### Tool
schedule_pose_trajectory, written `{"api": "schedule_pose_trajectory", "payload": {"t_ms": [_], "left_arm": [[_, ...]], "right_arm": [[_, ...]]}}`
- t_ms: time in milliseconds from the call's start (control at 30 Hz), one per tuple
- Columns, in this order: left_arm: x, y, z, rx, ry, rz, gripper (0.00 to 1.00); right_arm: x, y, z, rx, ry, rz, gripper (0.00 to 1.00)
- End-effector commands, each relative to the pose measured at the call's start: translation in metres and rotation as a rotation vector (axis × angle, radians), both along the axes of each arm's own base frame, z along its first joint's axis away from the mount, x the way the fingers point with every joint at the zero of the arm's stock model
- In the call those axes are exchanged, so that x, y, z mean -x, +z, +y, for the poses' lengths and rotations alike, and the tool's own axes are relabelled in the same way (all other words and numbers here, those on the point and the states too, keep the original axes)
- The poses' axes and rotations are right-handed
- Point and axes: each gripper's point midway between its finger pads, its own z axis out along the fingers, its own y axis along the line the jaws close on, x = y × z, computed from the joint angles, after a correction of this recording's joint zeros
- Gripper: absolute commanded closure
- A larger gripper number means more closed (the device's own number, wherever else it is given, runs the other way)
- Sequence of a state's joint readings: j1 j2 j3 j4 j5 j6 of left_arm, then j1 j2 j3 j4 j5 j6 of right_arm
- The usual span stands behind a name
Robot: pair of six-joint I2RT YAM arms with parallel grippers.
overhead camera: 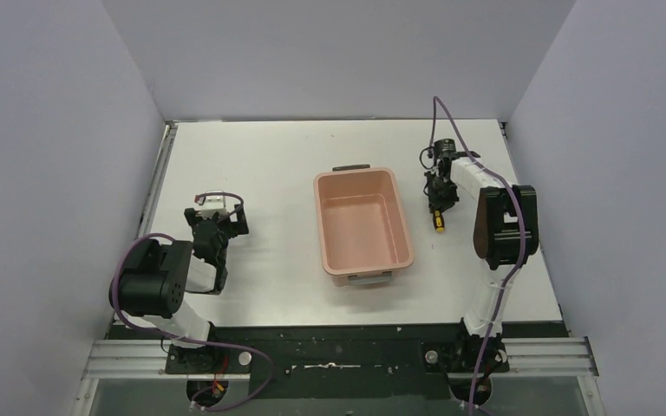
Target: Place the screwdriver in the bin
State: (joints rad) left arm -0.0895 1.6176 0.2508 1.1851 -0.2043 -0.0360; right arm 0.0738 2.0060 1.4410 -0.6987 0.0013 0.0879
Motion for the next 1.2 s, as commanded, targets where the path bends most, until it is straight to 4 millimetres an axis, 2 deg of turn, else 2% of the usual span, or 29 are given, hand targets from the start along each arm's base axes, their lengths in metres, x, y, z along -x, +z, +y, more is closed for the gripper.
{"api": "schedule_pose_trajectory", "payload": {"t_ms": [0, 133, 233, 300, 433, 533, 600, 667, 800, 867, 967, 1167], "left_arm": [[-0.003, 0.010, 0.001, -0.005, -0.005, -0.035, 0.03], [-0.003, 0.010, 0.001, -0.003, -0.005, -0.035, 0.03], [-0.003, 0.010, 0.001, -0.004, -0.006, -0.034, 0.03], [-0.003, 0.010, 0.001, -0.005, -0.006, -0.035, 0.03], [-0.003, 0.010, 0.001, -0.004, -0.005, -0.034, 0.03], [-0.003, 0.009, 0.001, -0.005, -0.006, -0.033, 0.03], [-0.003, 0.010, 0.000, -0.004, -0.007, -0.035, 0.03], [-0.003, 0.010, 0.001, -0.005, -0.006, -0.035, 0.03], [-0.003, 0.009, 0.001, -0.004, -0.006, -0.034, 0.03], [-0.003, 0.010, 0.001, -0.005, -0.006, -0.034, 0.03], [-0.003, 0.009, 0.000, -0.004, -0.007, -0.034, 0.03], [-0.003, 0.010, 0.001, -0.005, -0.006, -0.034, 0.03]], "right_arm": [[-0.020, 0.073, -0.009, 0.056, -0.020, -0.129, 1.00], [-0.022, 0.160, -0.016, 0.074, -0.091, -0.276, 1.00], [-0.012, 0.204, -0.014, 0.069, -0.124, -0.324, 1.00], [-0.007, 0.229, -0.004, 0.069, -0.124, -0.356, 1.00], [0.002, 0.273, 0.055, 0.033, -0.038, -0.437, 1.00], [0.014, 0.301, 0.121, -0.060, 0.062, -0.513, 1.00], [0.027, 0.312, 0.162, -0.106, 0.130, -0.546, 1.00], [0.043, 0.310, 0.195, -0.132, 0.185, -0.550, 1.00], [0.076, 0.255, 0.234, -0.117, 0.259, -0.451, 1.00], [0.091, 0.225, 0.243, -0.110, 0.274, -0.406, 1.00], [0.106, 0.180, 0.246, -0.093, 0.273, -0.350, 1.00], [0.120, 0.106, 0.243, -0.072, 0.267, -0.244, 1.00]]}}
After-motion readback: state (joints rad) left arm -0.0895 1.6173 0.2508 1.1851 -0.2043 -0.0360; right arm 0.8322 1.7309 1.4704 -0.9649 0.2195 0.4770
